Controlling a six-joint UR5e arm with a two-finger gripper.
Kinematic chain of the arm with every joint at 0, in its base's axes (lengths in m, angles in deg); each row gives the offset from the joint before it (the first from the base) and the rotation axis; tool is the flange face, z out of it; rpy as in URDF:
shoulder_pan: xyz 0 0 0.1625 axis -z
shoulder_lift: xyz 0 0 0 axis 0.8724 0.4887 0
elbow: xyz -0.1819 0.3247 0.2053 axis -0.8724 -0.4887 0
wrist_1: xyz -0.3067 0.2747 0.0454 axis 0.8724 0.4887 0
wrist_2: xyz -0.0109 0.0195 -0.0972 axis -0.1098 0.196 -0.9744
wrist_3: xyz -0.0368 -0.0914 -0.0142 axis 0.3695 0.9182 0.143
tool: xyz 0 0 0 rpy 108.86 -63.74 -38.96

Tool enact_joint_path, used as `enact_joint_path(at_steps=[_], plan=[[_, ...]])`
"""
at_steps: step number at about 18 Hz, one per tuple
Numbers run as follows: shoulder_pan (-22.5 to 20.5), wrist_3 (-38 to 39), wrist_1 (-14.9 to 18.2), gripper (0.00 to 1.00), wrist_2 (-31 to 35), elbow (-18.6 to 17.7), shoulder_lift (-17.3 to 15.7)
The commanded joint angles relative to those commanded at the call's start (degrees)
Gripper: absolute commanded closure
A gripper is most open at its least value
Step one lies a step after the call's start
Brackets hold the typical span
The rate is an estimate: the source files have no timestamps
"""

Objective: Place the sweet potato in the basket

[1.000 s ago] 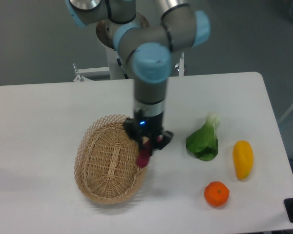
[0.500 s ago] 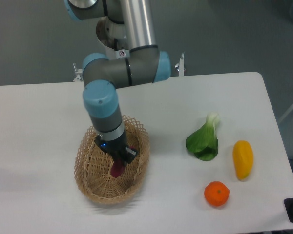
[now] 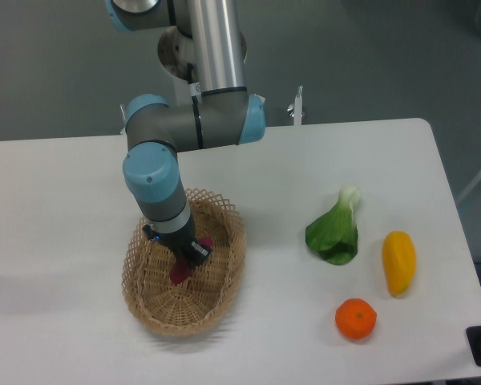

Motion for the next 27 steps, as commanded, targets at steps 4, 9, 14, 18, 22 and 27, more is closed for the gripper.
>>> enact_joint_path(at_steps=[4, 9, 14, 18, 22, 27], plan=[[0.5, 1.8, 0.1, 0.69, -0.1, -0.3, -0.2], [0.4, 1.9, 0.5, 0.00, 0.2, 1.7, -0.6], [-1.9, 2.3, 0.5, 0.00, 0.4, 3.9, -4.4], [-5.5, 2.6, 0.7, 0.00, 0.4, 7.6, -6.3], [-10.5, -2.5, 1.5, 0.00, 3.2, 9.7, -7.5], [-17.7, -13.7, 10.2, 0.00, 3.5, 11.2, -11.4]])
